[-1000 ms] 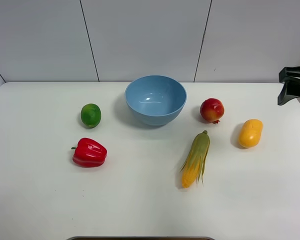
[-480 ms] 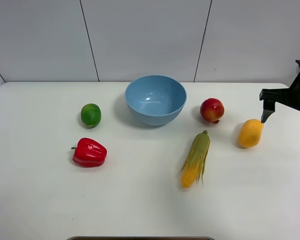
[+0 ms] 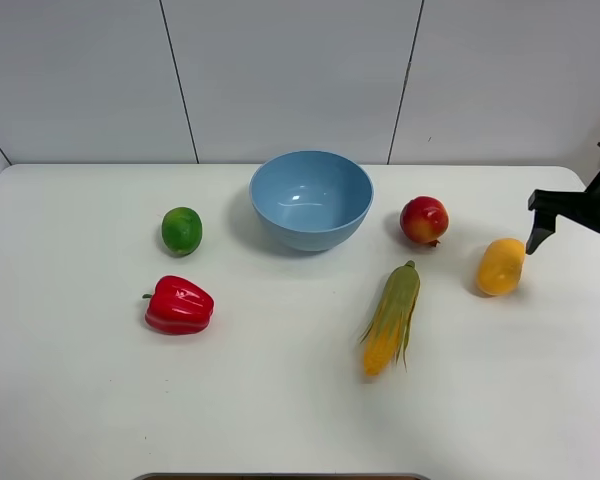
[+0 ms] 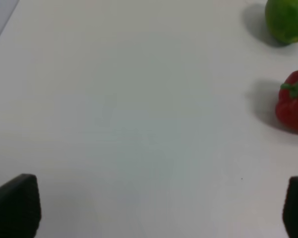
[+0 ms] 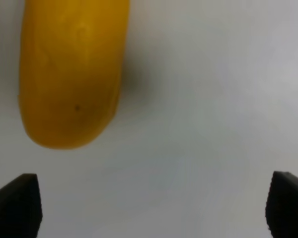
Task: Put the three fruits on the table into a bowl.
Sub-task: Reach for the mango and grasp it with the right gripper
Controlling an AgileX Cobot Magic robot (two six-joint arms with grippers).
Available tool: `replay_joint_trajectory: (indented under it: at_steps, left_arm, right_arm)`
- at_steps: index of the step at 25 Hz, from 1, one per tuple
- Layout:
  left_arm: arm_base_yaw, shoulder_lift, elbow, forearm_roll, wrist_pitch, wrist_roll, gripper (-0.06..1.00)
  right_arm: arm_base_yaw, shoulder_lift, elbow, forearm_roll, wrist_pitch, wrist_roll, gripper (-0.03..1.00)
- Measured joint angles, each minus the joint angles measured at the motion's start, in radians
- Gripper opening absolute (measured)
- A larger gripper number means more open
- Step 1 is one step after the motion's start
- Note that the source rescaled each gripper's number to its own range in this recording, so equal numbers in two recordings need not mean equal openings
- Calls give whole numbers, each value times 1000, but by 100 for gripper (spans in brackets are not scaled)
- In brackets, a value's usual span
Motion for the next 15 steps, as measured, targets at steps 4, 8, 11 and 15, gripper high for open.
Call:
replay_joint_trajectory:
  at_steps: [4,8,11,15]
  left_arm:
    - [0,0,0,4,0,0,100]
    - [0,0,0,5,0,0,100]
    - [0,0,0,5,0,0,100]
    - [0,0,0,6,0,0,100]
  right_arm:
    - [0,41,0,39,-70,-30,92]
    - [0,83,0,49,-105,-35,92]
    - [0,107,0,62,-127,-41,92]
    - [0,121,0,68,-166,-69,92]
